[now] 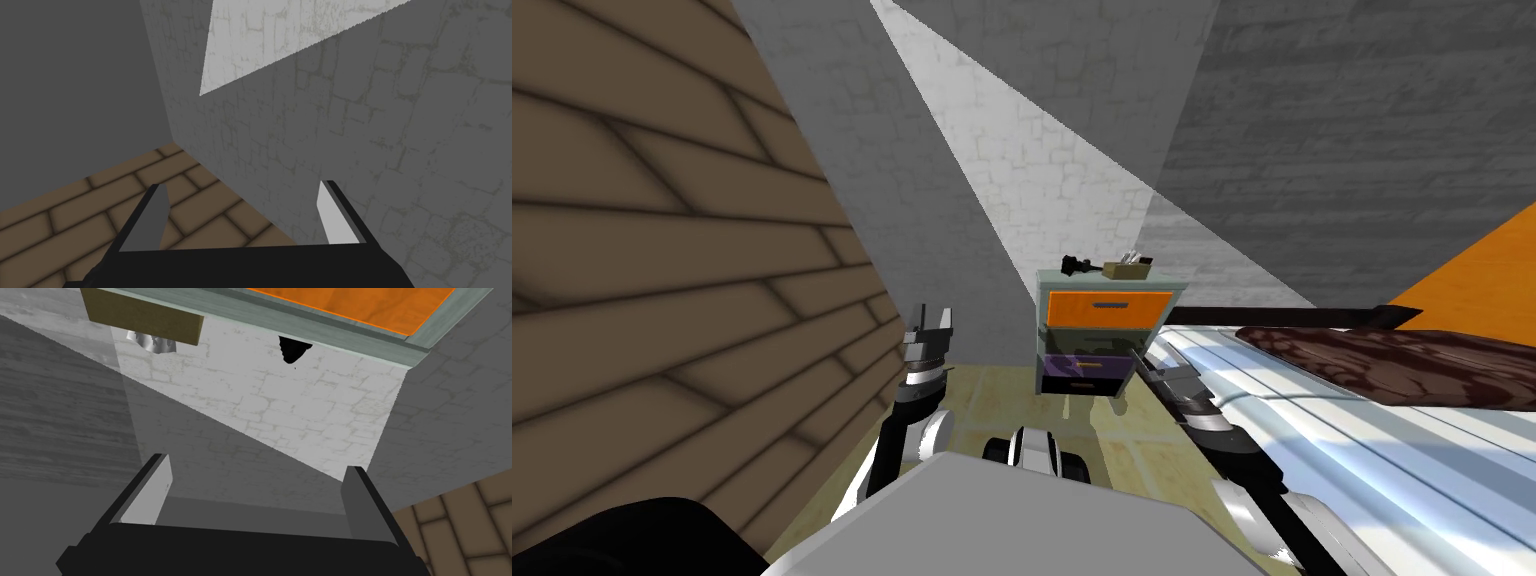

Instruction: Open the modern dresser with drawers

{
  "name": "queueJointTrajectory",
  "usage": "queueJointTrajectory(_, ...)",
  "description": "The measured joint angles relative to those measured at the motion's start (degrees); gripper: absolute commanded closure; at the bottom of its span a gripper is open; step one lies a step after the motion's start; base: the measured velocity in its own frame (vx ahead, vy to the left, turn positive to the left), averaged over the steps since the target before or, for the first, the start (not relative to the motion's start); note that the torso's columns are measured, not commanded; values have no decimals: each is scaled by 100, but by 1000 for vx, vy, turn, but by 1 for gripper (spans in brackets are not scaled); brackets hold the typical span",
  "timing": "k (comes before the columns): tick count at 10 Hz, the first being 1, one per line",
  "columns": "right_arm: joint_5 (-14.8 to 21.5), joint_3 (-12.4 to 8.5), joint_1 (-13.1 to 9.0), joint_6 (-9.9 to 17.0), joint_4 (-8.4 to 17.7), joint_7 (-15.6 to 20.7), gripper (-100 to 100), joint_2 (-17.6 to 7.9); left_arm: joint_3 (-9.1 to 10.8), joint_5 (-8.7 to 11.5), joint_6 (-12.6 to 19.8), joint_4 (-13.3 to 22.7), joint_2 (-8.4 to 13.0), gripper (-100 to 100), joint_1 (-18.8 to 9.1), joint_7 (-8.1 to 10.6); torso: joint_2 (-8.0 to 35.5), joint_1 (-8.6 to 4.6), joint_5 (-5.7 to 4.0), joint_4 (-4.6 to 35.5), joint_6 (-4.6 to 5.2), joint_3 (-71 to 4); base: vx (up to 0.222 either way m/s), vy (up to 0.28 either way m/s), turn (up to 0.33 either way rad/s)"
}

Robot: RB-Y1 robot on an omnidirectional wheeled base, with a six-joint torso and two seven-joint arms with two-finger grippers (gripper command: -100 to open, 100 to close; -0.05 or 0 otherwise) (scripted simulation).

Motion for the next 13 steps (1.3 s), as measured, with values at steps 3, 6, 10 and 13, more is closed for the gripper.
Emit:
queueJointTrajectory(3,116,-93,-44,12,187,486,-100,-120,0,0,0,0,0,0,0,0,2,4,2,0,0,0,72,90,10)
queueJointTrajectory(6,232,-242,-155,-15,547,969,-100,-334,0,0,0,0,0,0,0,0,-3,-7,-2,-1,0,-2,66,72,6)
queueJointTrajectory(10,383,-404,-273,31,891,1567,-100,-612,0,0,0,0,0,0,0,0,-1,3,1,0,0,-1,74,81,8)
queueJointTrajectory(13,471,-530,-336,16,1162,2007,-100,-807,0,0,0,0,0,0,0,0,0,-4,0,0,0,0,65,86,7)
